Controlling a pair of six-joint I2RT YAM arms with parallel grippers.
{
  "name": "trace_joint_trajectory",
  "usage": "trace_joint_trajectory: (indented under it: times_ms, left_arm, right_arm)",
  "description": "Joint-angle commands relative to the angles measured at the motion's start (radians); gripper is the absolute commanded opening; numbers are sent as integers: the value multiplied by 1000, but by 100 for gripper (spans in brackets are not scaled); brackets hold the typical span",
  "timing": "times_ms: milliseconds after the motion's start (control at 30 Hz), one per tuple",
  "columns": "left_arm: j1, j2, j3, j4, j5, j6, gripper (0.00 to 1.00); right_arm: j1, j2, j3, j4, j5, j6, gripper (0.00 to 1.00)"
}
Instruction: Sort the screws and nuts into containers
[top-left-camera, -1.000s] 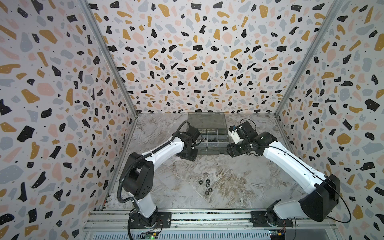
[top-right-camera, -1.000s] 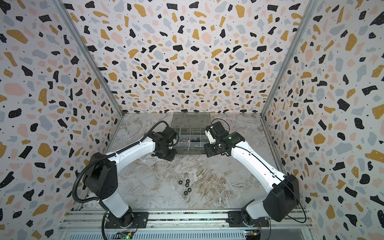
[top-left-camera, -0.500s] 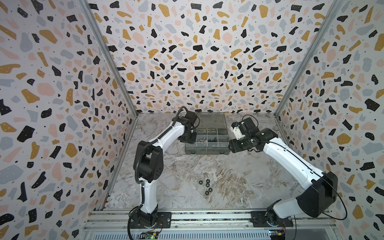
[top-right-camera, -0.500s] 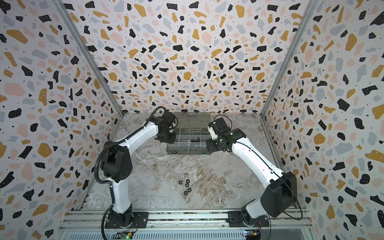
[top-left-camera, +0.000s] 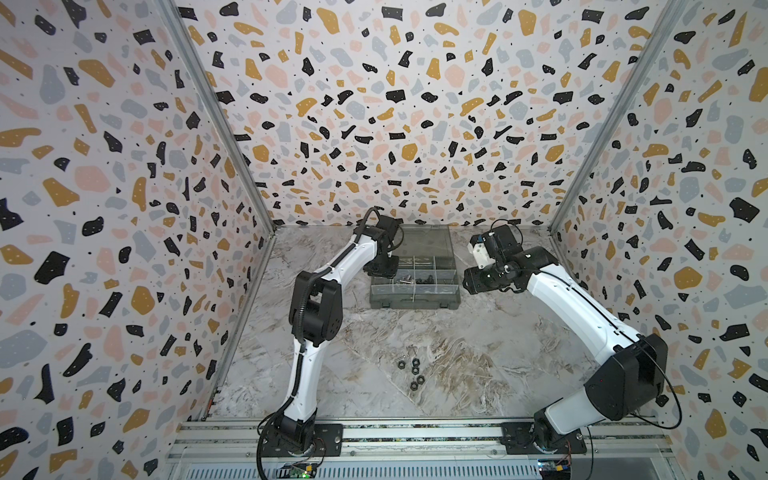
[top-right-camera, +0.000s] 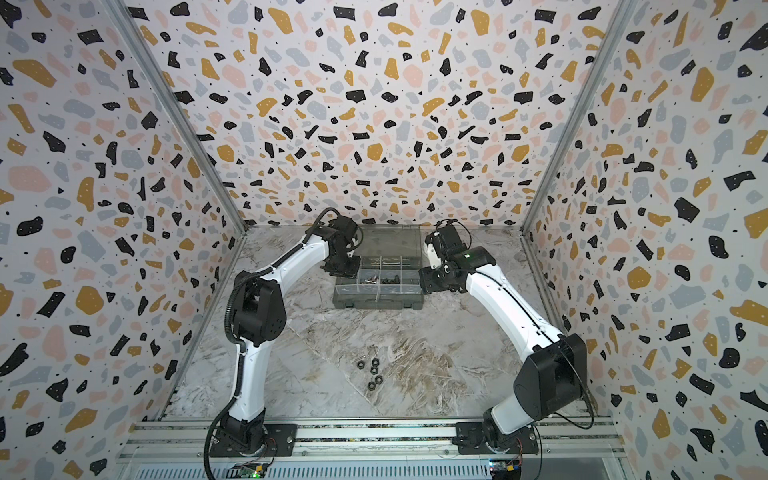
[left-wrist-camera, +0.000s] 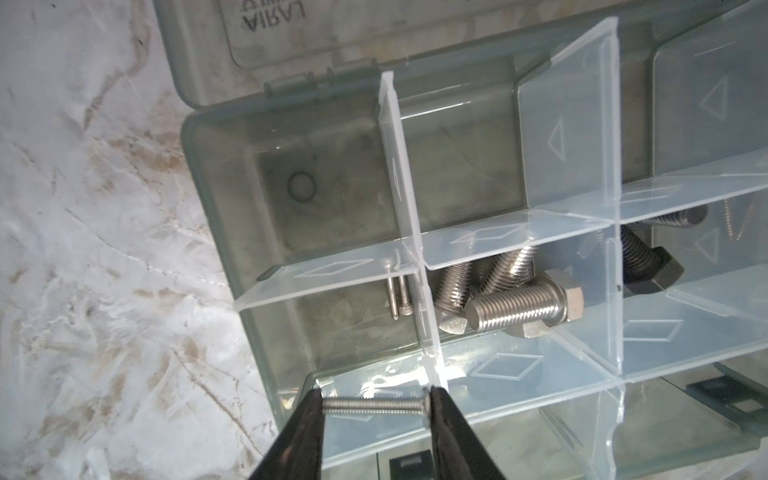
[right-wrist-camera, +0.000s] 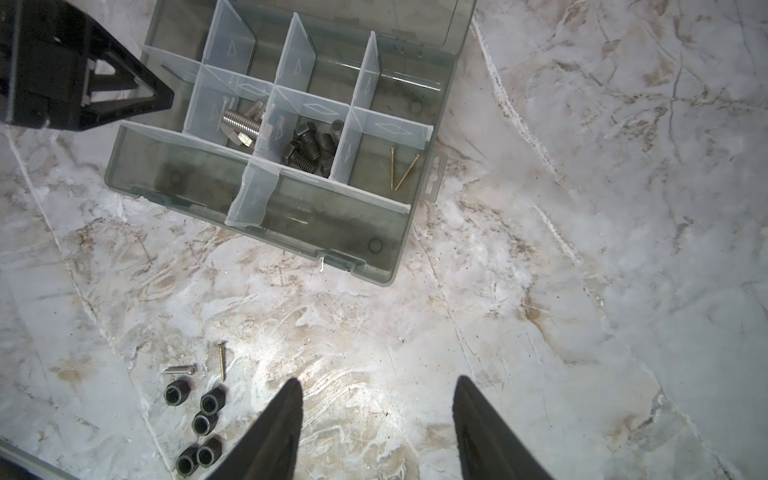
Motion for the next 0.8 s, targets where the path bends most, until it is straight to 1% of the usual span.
trace_joint_trajectory:
  times_ms: [0, 167, 300, 400, 500, 633, 767]
  left_arm:
    - [16, 12, 33, -18, 24, 12, 44]
    - [18, 11, 26, -18, 40, 17, 58]
    - [18, -11, 27, -19, 55, 7, 59]
    - [16, -77, -20, -6, 69, 7, 59]
    - [6, -180, -140, 15, 51, 7, 59]
    - [-12, -336, -380, 45, 51, -12, 58]
    - [-65, -478, -627, 105, 73, -30, 57]
  right_arm:
    - [-6, 18, 40, -23, -11, -15, 60]
    - [-9, 48, 61, -27, -19, -15, 60]
    - [-9, 62, 77, -33, -19, -15, 60]
    - [-8, 65, 90, -43, -21, -14, 60]
    - [-8, 59, 84, -44, -26, -10, 60]
    - [-1, 43, 55, -39, -44, -4, 60]
    - [31, 20, 9, -24, -56, 10, 60]
